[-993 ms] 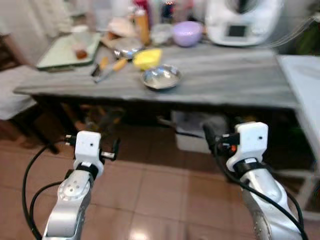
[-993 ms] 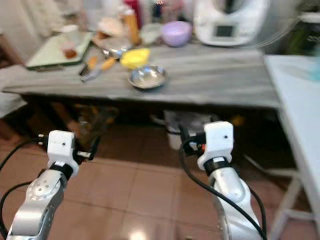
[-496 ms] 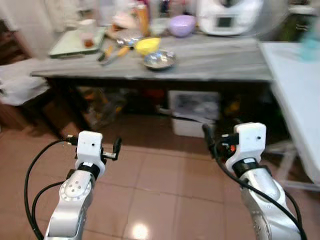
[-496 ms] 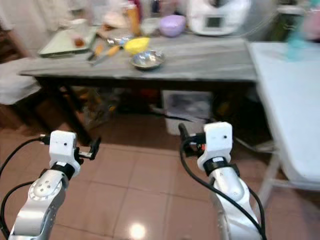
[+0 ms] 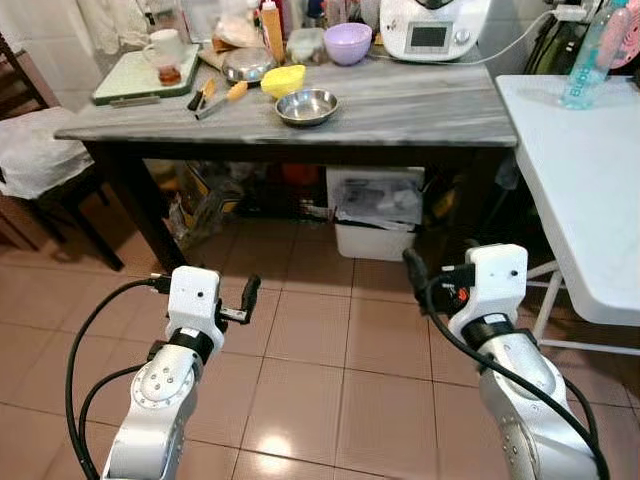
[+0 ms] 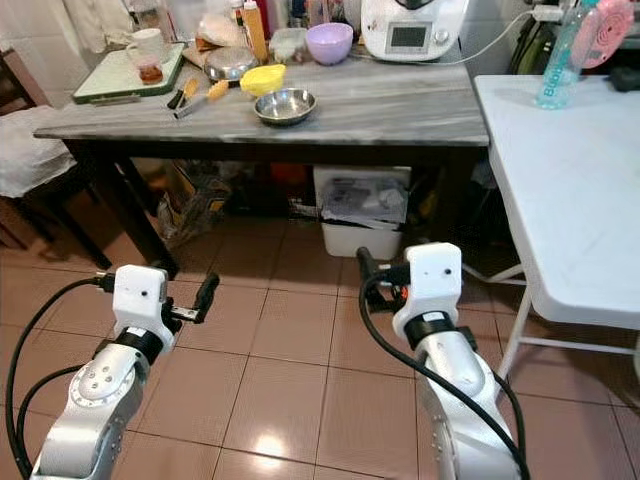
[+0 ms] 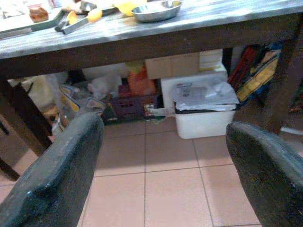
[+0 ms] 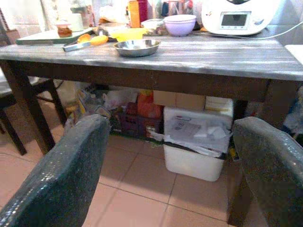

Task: Setting the table

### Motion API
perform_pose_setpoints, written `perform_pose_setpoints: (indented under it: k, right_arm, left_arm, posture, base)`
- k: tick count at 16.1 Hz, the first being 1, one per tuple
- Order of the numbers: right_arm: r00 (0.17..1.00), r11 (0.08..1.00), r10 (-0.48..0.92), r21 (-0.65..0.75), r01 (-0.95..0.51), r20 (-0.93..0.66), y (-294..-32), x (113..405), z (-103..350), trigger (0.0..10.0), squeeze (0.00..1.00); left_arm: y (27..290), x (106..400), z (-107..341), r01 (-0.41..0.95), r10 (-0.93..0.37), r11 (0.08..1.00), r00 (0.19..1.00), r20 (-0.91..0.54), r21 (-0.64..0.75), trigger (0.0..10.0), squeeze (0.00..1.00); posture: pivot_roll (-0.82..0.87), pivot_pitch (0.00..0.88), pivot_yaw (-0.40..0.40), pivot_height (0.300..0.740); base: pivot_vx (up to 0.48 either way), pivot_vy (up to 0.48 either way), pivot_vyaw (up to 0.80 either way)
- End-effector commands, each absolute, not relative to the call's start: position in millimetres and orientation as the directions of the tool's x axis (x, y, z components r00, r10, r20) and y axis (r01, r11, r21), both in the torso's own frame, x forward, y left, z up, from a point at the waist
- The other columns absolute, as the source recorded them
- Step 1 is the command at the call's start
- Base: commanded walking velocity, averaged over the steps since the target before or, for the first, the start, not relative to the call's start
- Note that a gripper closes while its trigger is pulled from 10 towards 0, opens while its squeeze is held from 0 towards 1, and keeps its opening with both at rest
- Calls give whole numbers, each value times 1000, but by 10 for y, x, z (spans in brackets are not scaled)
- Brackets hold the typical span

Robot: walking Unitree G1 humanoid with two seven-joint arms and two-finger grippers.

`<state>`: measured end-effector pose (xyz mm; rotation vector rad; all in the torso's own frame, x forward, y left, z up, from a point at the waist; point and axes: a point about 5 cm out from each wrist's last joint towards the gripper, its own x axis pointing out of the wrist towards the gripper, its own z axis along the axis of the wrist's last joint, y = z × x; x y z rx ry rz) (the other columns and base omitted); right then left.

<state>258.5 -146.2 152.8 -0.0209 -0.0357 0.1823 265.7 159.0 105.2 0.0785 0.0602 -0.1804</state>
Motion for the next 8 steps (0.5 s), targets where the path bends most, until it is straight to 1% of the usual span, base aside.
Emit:
perform_pose_setpoints:
  k: [1, 2, 6, 8]
  right_arm:
    - [980, 981, 195, -9, -195, 39, -1435, 2596, 1544, 10000, 0]
    - [980, 981, 193, -14, -193, 45, -1438, 2595, 1551, 10000, 0]
    - [989, 987, 146, -76, -142, 37, -1466, 2625, 1545, 10000, 0]
    - [992, 990, 120, -75, -117, 34, -1497, 2647, 1536, 10000, 0]
  left_arm:
    - [1632, 2674, 1074, 179, -175, 981, 983, -60, 77, 10000, 0]
    - [1631, 2676, 1076, 180, -175, 981, 983, -59, 76, 10000, 0]
    - [1608, 2682, 1077, 197, -194, 978, 979, -58, 70, 10000, 0]
    - [1602, 2685, 1074, 201, -197, 977, 978, -60, 70, 10000, 0]
  posture:
    - [-49, 74, 81, 740]
    - [-49, 74, 81, 740]
    - [-54, 73, 90, 740]
    - [-57, 75, 92, 740]
  base:
    - [0, 0, 0]
    - [0, 0, 0]
    - [0, -290, 0]
    - [0, -300, 0]
